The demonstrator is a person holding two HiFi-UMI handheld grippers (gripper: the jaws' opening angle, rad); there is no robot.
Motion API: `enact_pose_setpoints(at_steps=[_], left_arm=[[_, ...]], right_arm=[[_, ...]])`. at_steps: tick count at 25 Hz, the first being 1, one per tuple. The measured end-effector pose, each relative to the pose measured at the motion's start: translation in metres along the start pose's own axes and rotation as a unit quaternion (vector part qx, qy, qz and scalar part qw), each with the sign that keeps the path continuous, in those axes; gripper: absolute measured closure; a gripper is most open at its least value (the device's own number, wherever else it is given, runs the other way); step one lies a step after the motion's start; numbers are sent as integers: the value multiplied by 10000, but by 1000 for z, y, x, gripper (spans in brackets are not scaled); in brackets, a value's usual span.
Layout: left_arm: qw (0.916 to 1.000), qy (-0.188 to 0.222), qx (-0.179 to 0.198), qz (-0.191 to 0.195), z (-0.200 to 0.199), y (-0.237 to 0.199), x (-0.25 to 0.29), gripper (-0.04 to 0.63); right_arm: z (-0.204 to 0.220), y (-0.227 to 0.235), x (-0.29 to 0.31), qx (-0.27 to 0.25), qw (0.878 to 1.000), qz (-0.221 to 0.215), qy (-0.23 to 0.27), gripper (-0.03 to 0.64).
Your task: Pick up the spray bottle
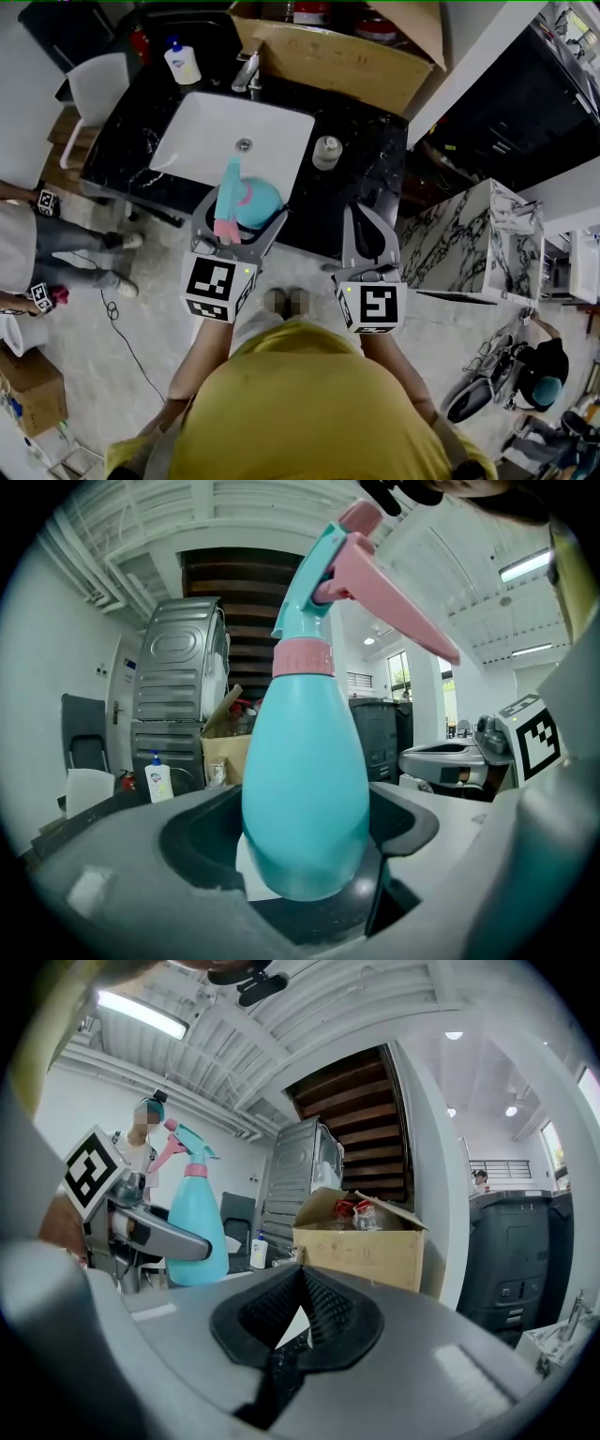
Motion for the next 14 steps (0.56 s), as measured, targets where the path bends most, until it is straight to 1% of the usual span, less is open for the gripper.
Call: enact_pose_setpoints(at_steps=[14], left_arm=[[10000, -28, 12, 25, 2, 1, 3, 196]], right_arm=[[5, 1, 0, 18, 10000, 22, -53, 617]])
Point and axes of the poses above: the fingertips, and each gripper's own axes: x forward along the fingers, y to its right, z out of its underside, the point moved 10 cm from there along -x, backward along the fingers, and after that the axes turned 9 degrees about -y, right-handed, at the moved point
